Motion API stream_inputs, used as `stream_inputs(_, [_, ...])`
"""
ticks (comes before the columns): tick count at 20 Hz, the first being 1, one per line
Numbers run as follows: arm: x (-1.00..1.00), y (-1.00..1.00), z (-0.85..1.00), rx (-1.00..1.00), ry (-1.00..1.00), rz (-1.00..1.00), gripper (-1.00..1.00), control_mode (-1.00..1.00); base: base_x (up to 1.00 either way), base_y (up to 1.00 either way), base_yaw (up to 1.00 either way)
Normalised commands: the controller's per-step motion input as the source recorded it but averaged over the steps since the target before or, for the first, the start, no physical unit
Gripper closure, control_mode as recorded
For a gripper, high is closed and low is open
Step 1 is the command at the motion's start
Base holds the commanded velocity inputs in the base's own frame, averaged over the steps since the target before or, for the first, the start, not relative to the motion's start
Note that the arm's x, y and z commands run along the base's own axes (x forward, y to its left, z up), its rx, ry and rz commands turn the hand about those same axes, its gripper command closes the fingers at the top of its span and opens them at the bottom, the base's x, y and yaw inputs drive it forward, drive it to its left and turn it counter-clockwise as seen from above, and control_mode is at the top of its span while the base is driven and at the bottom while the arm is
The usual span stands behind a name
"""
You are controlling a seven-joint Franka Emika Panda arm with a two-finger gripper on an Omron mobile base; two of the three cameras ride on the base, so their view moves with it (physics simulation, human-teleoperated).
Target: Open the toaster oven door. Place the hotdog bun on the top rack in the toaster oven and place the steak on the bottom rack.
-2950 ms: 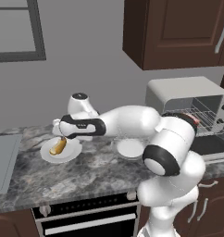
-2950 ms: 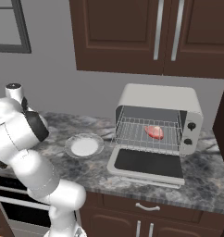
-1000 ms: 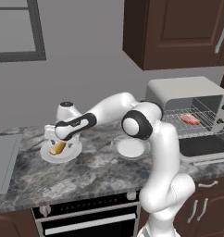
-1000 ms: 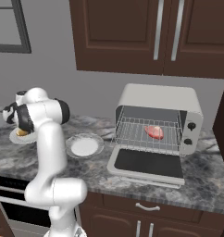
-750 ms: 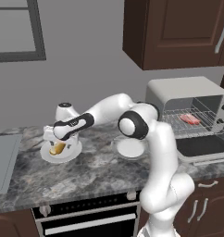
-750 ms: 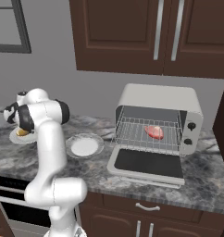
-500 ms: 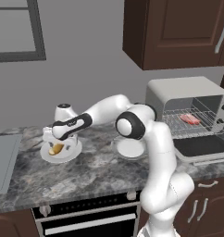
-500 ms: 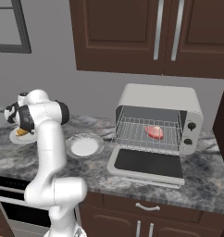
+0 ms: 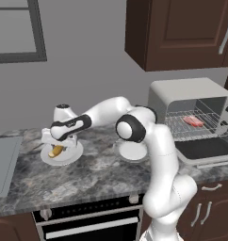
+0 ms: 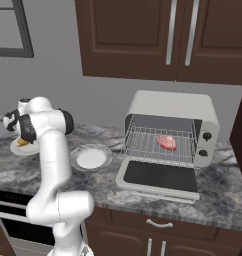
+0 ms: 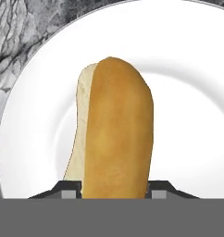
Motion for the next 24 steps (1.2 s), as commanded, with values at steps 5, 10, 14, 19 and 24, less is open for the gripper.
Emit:
stream_inputs(5, [-0.09,-0.04,0.28,0.0,0.0,0.0,1.0,-1.0,0.0,0.0,0.0])
stream_inputs(10, [-0.15,-0.18,0.37,0.0,-0.03,0.0,1.0,-1.0,0.0,0.0,0.0])
stream_inputs(14, [-0.2,-0.25,0.4,0.0,-0.09,0.01,1.0,-1.0,0.0,0.0,0.0])
stream_inputs(19, [-0.25,-0.32,0.37,0.0,-0.1,0.0,1.0,-1.0,0.0,0.0,0.0])
stream_inputs(24, [-0.27,-0.35,0.29,0.0,-0.09,0.0,1.0,-1.0,0.0,0.0,0.0])
